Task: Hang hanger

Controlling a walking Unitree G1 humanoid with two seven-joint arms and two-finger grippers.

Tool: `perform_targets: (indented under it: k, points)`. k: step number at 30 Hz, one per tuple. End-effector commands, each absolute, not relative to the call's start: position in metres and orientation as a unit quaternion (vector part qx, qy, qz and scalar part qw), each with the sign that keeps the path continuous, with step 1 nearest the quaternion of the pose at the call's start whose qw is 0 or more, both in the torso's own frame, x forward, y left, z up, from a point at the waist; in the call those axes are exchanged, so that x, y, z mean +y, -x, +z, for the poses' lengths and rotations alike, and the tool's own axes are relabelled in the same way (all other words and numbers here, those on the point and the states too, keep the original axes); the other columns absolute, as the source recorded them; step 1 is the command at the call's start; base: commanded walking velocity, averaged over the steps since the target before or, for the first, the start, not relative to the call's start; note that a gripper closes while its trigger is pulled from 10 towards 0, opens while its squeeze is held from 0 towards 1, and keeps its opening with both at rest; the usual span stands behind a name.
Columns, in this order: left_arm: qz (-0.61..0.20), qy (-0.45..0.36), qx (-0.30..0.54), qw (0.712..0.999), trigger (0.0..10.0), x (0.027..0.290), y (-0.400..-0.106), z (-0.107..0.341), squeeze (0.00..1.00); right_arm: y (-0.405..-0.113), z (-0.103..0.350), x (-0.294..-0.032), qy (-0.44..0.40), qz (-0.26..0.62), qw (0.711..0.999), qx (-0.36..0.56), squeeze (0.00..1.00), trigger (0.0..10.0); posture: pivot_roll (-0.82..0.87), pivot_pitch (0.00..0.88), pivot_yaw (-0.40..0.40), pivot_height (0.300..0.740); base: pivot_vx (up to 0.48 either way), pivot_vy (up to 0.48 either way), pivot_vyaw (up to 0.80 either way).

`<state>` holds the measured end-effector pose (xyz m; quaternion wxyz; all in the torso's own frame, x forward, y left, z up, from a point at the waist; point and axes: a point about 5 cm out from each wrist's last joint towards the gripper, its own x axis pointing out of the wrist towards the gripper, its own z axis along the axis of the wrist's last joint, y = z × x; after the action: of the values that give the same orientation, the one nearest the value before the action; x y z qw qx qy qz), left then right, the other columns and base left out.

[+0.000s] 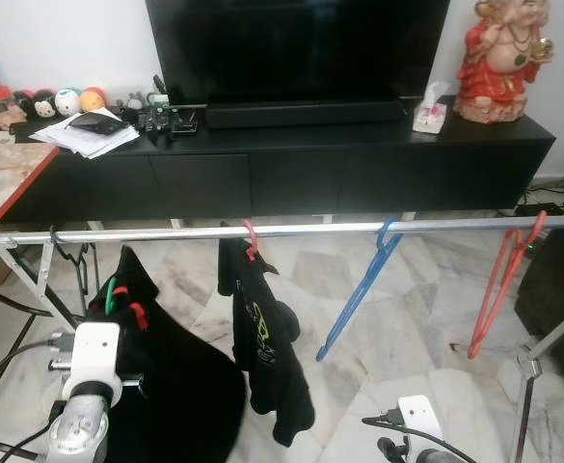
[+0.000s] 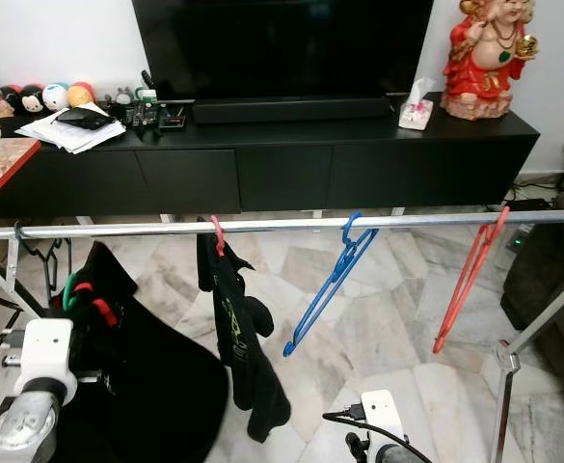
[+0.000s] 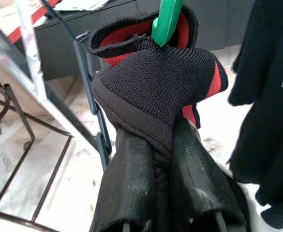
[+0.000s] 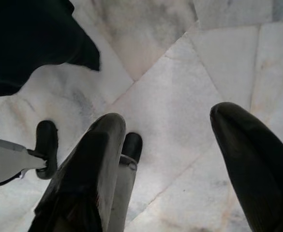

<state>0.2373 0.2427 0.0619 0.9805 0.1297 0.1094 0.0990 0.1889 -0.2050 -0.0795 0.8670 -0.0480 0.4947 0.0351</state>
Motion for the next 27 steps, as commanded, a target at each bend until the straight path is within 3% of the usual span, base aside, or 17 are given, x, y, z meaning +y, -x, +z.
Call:
perform_targets:
  k: [1, 8, 11, 17, 27]
  points:
    - [0.099, -0.13, 0.098, 0.982, 10.0, 0.246, -0.24, 0.067, 0.0, -0.189, -0.079, -0.205, 0.053, 0.037, 0.866, 0.496, 0.0, 10.0, -0.03, 0.0, 0.02, 0.74, 0.0, 0.0, 0.0]
    - [0.095, -0.126, 0.101, 0.982, 10.0, 0.248, -0.249, 0.066, 0.0, -0.189, -0.079, -0.205, 0.052, 0.037, 0.866, 0.496, 0.0, 10.0, -0.03, 0.0, 0.013, 0.74, 0.0, 0.0, 0.0]
    - [0.037, -0.136, 0.076, 0.987, 10.0, 0.232, -0.261, 0.07, 0.0, -0.19, -0.079, -0.206, 0.057, 0.04, 0.866, 0.495, 0.0, 10.0, -0.04, 0.0, 0.012, 0.74, 0.0, 0.0, 0.0]
    - [0.028, -0.097, 0.037, 0.994, 10.0, 0.224, -0.261, 0.077, 0.0, -0.19, -0.079, -0.207, 0.058, 0.039, 0.867, 0.494, 0.0, 10.0, -0.04, 0.0, 0.008, 0.74, 0.0, 0.0, 0.0]
    - [0.019, -0.11, 0.034, 0.993, 10.0, 0.205, -0.262, 0.073, 0.0, -0.189, -0.079, -0.206, 0.054, 0.043, 0.867, 0.494, 0.0, 10.0, -0.03, 0.0, 0.012, 0.74, 0.0, 0.0, 0.0]
